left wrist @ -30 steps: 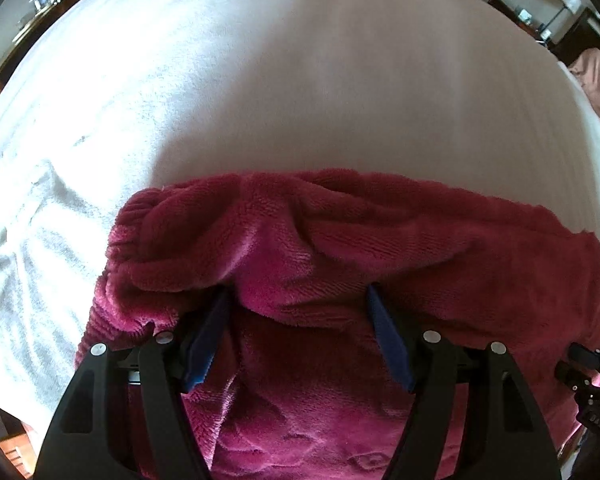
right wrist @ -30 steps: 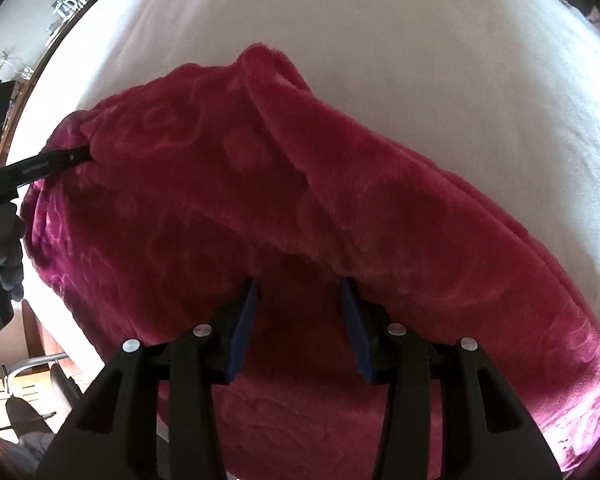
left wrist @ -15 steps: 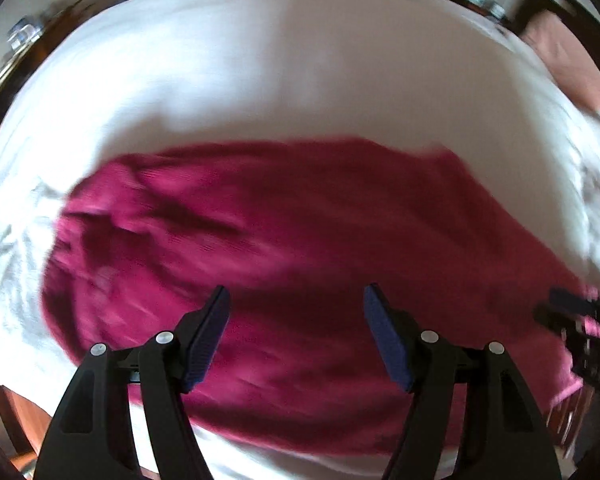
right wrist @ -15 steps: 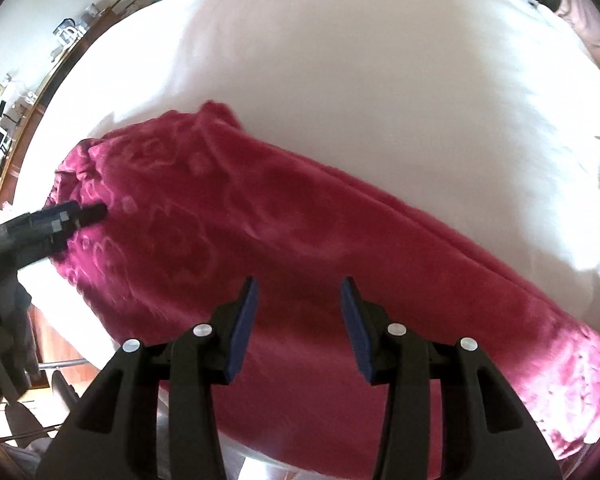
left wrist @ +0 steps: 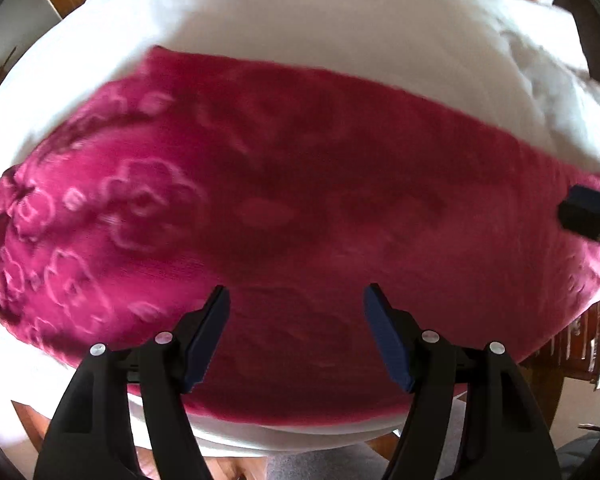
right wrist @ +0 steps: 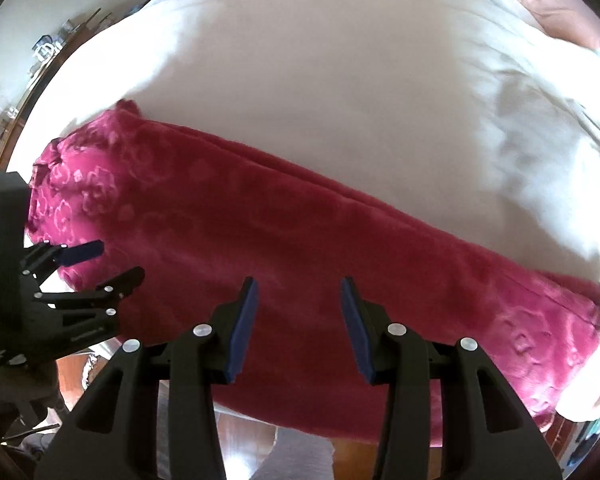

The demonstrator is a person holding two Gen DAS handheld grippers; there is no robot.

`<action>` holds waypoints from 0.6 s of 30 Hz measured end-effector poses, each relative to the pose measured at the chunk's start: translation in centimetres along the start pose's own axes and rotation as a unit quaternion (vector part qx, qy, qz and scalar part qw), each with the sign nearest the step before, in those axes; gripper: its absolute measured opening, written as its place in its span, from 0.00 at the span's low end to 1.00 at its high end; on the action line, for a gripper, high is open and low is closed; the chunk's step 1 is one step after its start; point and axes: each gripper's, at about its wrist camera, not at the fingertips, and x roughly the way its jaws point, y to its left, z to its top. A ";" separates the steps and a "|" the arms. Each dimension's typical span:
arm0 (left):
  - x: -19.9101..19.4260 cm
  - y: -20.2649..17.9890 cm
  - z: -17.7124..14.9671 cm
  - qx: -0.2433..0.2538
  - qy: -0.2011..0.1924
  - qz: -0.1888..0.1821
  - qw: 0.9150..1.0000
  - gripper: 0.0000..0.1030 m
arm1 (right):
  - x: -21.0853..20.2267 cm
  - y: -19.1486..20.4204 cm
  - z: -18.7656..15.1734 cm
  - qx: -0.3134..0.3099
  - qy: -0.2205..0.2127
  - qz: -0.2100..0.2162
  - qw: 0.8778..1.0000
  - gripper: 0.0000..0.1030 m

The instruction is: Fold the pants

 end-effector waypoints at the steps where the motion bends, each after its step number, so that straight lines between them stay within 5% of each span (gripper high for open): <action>1: 0.4 -0.8 -0.1 0.003 0.002 0.004 1.000 0.67 | -0.3 -0.8 -0.2 0.003 -0.001 -0.002 1.000 0.43; 7: 2.2 -4.3 -0.6 -0.002 0.016 0.041 0.999 0.67 | -2.4 -6.7 -2.0 0.032 -0.016 -0.021 0.999 0.43; 12: 0.9 -8.2 1.4 -0.003 0.001 0.030 1.000 0.67 | -3.7 -10.7 -3.1 0.053 -0.029 -0.044 0.997 0.50; 18: -0.4 -16.3 4.0 0.064 -0.017 -0.007 0.998 0.67 | -4.5 -13.8 -3.9 0.078 -0.042 -0.059 0.994 0.51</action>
